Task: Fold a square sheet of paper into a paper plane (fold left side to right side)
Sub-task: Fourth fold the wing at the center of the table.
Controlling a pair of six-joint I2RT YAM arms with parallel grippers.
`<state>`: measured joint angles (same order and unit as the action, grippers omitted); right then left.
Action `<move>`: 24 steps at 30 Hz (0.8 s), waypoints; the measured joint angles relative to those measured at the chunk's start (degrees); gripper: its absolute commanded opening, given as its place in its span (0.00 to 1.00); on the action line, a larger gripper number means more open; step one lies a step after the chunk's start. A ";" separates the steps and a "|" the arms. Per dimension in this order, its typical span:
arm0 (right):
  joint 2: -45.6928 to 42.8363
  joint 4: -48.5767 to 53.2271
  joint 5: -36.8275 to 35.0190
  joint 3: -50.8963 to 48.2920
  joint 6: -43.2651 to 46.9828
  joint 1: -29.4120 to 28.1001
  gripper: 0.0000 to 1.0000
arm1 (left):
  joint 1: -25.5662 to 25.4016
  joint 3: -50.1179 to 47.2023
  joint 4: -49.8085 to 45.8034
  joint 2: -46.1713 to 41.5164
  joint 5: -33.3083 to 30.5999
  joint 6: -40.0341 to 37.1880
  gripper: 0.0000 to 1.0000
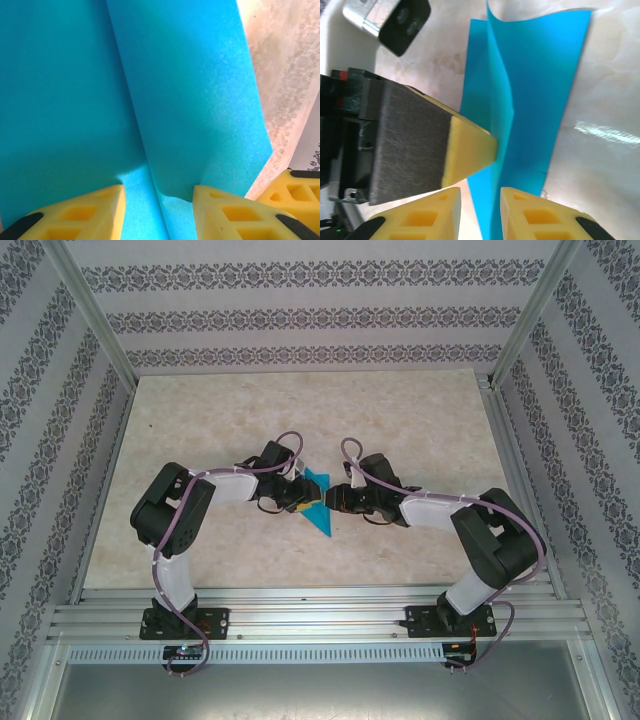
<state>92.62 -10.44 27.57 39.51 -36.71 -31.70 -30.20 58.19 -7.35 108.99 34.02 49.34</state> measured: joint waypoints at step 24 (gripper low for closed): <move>8.98 -10.21 4.39 0.20 -6.51 3.26 0.03 | -0.22 0.00 0.02 0.00 -0.26 -0.02 0.42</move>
<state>101.60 -20.64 31.97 39.70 -43.22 -28.45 -30.41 58.19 -7.33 108.99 33.76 49.32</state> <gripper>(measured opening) 0.067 0.421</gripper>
